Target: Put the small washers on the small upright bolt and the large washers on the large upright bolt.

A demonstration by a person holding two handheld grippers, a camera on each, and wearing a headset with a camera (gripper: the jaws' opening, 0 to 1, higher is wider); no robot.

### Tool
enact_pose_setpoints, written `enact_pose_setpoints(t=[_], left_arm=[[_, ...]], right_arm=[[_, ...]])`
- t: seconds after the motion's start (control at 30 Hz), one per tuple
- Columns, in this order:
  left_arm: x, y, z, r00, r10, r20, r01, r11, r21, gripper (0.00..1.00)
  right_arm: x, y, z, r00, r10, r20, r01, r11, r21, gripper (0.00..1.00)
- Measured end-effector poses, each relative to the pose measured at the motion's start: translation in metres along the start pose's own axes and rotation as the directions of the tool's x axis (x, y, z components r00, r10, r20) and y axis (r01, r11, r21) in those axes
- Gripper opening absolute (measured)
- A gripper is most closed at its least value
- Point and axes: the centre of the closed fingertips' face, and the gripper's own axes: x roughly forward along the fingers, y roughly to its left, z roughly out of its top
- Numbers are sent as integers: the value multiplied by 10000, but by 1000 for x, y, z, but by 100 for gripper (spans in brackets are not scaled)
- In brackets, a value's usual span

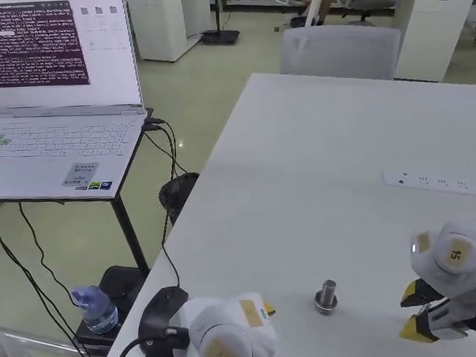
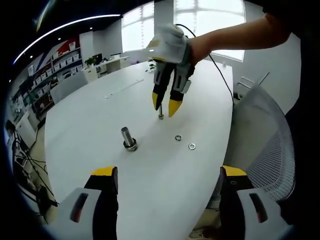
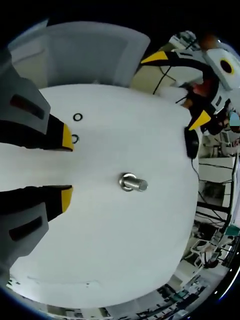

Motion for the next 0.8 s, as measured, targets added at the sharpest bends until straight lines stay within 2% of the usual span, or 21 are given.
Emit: enact_pose_setpoints(t=[0.27, 0.53, 0.6, 0.8], left_arm=[[-1, 1, -2, 9999, 7, -103, -6, 9999, 110, 84], [-2, 0, -4, 9999, -12, -152, 15, 9999, 156, 83], [-2, -1, -4, 9999, -23, -151, 26, 9999, 157, 82], [-1, -3, -6, 9997, -38, -246, 43, 9998, 185, 81]], right_arm=[[9, 19, 0, 9998, 182, 86, -182, 9998, 67, 28], [22, 36, -10, 9996, 245, -105, -245, 9997, 7, 27], [26, 37, -13, 9995, 136, -284, -143, 9997, -218, 27], [35, 40, -17, 9997, 97, -222, -102, 9998, -194, 27]])
